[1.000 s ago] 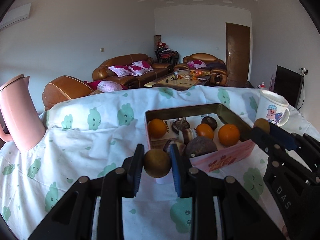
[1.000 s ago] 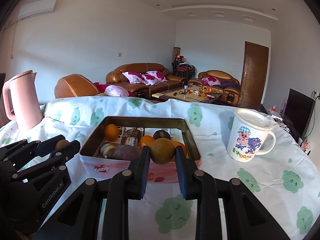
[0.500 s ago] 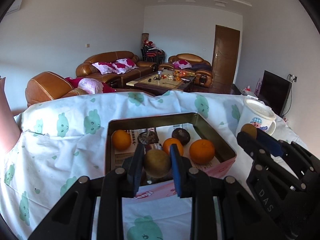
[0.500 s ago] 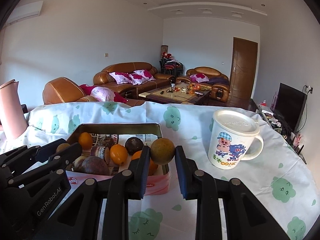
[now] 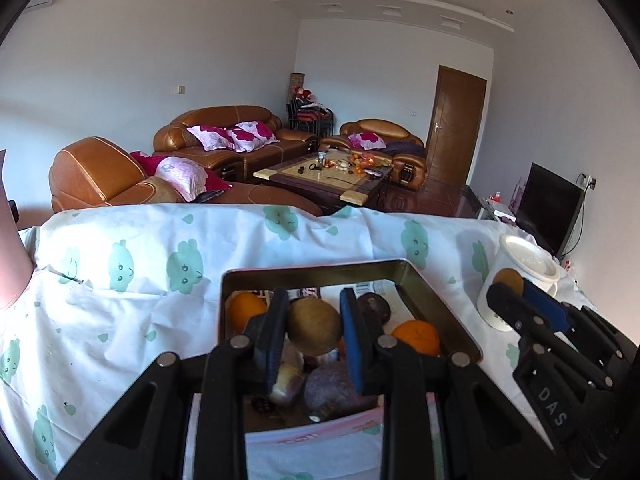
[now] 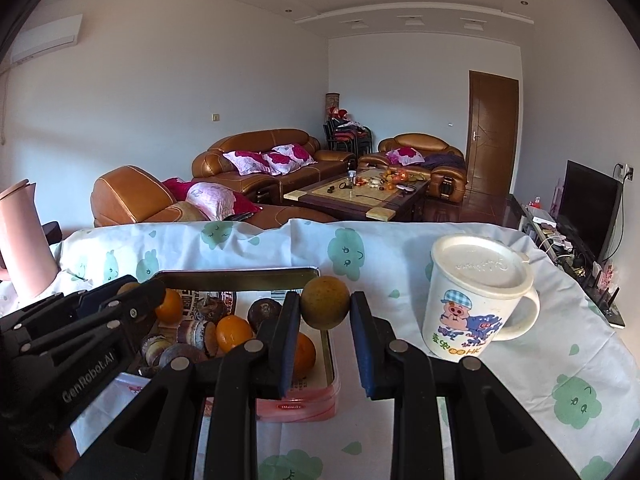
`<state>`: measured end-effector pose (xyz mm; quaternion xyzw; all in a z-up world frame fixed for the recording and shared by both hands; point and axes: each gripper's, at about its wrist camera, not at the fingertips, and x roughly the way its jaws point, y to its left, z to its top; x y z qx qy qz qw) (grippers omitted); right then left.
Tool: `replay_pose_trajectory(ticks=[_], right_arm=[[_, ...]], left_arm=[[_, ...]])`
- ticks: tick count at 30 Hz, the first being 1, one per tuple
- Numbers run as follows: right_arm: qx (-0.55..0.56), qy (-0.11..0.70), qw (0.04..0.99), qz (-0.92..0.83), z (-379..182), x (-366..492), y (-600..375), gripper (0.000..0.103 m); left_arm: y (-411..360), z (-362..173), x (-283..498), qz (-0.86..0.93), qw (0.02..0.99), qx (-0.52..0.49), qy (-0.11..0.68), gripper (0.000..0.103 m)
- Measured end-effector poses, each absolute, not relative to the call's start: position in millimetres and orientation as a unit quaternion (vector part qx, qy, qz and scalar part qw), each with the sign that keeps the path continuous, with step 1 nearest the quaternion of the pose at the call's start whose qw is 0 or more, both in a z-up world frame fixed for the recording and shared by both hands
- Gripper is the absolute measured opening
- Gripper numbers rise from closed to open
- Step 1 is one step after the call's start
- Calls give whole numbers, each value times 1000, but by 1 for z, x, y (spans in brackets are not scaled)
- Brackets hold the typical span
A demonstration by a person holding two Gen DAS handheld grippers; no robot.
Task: Organize fruits
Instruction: 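Lower both tools into the tin and open them to release the fruits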
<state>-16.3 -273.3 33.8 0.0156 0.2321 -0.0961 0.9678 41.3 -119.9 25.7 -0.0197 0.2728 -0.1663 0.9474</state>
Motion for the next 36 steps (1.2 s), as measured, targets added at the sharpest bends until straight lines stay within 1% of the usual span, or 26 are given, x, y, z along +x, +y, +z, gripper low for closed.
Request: replay_pose_trajectory(ticks=[5, 10, 13, 17, 24, 28, 34, 36], right_arm=[[34, 243, 967, -66, 39, 6, -275, 27], [76, 266, 959, -61, 37, 42, -279, 27], [92, 284, 953, -54, 30, 60, -278, 28], [97, 311, 943, -61, 13, 79, -279, 28], [133, 357, 924, -34, -3, 98, -294, 27], [121, 384, 915, -22, -13, 112, -285, 28], [90, 394, 914, -22, -12, 118, -274, 28], [79, 393, 916, -10, -12, 117, -271, 30]], left_arm=[[-117, 24, 63, -155, 942, -30, 295, 28], [-136, 14, 80, -139, 939, -6, 314, 28], [-145, 7, 90, -128, 935, 10, 331, 28], [-143, -5, 104, -120, 924, 8, 362, 28], [-147, -15, 114, -110, 918, 30, 380, 28], [-155, -19, 113, -100, 920, 68, 373, 28], [-171, -24, 109, -99, 919, 125, 361, 28], [-170, -24, 107, -100, 920, 118, 361, 30]])
